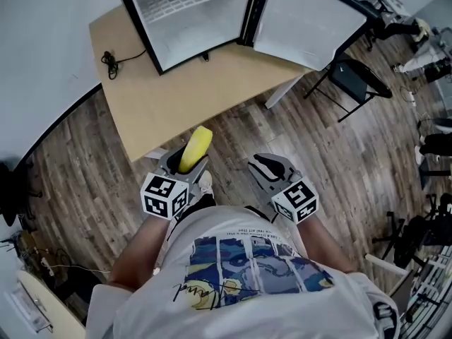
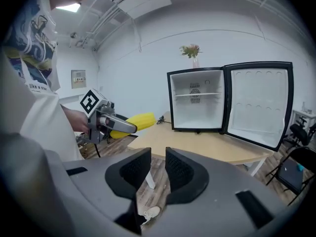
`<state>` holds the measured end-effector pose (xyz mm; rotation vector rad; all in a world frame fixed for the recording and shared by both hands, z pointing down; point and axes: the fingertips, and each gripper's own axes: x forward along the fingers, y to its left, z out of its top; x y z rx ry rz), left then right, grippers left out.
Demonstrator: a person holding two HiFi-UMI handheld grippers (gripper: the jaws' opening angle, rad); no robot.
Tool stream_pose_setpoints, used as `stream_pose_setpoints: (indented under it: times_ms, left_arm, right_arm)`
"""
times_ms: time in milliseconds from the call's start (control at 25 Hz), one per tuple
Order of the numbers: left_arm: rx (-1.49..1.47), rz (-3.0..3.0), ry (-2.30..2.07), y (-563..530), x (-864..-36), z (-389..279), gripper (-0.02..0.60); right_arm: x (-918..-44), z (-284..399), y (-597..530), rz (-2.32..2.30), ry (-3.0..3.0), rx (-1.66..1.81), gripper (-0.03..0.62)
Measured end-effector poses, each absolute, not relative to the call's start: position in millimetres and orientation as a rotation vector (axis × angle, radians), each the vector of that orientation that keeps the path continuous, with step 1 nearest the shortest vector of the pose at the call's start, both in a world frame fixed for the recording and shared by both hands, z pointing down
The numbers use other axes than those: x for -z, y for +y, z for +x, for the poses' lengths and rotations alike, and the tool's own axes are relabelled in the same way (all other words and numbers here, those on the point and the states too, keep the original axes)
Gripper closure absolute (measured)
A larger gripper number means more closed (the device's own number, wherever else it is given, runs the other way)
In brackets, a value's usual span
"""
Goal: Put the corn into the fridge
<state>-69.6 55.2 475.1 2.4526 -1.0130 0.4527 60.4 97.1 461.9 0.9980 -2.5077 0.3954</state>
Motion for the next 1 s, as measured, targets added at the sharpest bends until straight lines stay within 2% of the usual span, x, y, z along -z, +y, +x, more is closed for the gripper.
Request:
stream_pose_setpoints:
  times_ms: [400, 1000]
  left_arm:
    - [-0.494, 2.493, -0.939, -41.6, -488.9, -83.2, 0.331]
    - [-0.527, 2.404, -1.174, -195.3, -503.8, -43.6, 0.331]
  right_arm:
    - [-454.4, 36.4, 32.8, 1.116, -2.468, -0.428, 0.516]
    - [-461.1, 117.5, -94.7, 1.046, -2.514, -0.431, 0.523]
